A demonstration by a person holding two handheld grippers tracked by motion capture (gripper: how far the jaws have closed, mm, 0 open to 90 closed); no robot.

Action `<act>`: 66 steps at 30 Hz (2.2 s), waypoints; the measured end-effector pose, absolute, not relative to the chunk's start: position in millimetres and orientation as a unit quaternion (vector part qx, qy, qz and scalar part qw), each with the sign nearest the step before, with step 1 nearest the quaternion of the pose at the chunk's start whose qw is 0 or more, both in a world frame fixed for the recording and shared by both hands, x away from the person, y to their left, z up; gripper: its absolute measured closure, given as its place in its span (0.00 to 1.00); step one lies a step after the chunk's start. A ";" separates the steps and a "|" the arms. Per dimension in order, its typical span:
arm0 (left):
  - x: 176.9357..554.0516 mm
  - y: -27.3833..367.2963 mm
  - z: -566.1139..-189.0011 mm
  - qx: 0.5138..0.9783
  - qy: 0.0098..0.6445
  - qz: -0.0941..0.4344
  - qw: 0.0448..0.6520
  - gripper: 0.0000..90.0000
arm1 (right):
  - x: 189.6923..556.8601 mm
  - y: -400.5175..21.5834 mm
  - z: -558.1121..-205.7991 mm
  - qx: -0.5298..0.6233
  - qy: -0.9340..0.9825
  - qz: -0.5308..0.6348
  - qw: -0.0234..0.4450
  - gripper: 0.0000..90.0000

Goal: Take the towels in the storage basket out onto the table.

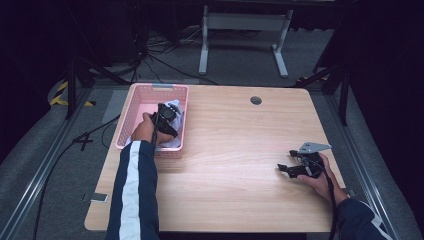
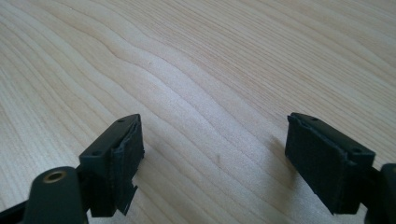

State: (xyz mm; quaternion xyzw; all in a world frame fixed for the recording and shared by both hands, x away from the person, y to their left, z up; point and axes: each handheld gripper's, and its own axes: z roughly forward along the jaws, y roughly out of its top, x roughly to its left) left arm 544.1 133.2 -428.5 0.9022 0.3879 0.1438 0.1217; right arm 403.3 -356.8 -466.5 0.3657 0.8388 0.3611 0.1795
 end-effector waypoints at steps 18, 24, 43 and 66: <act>510.6 167.8 -345.3 0.848 0.399 0.277 0.210 0.64 | 402.5 -357.2 -466.5 0.363 0.840 0.361 0.178 0.22; 487.7 162.7 -287.9 0.839 0.369 0.305 0.258 0.64 | 401.9 -357.2 -466.6 0.365 0.839 0.362 0.179 0.22; 456.4 -8.1 -287.4 0.906 0.176 0.207 0.325 0.63 | 400.9 -359.6 -466.0 0.364 0.840 0.360 0.179 0.22; 383.9 -51.9 -363.6 0.911 0.078 0.132 0.382 0.20 | 393.1 -375.6 -454.7 0.365 0.840 0.363 0.169 0.33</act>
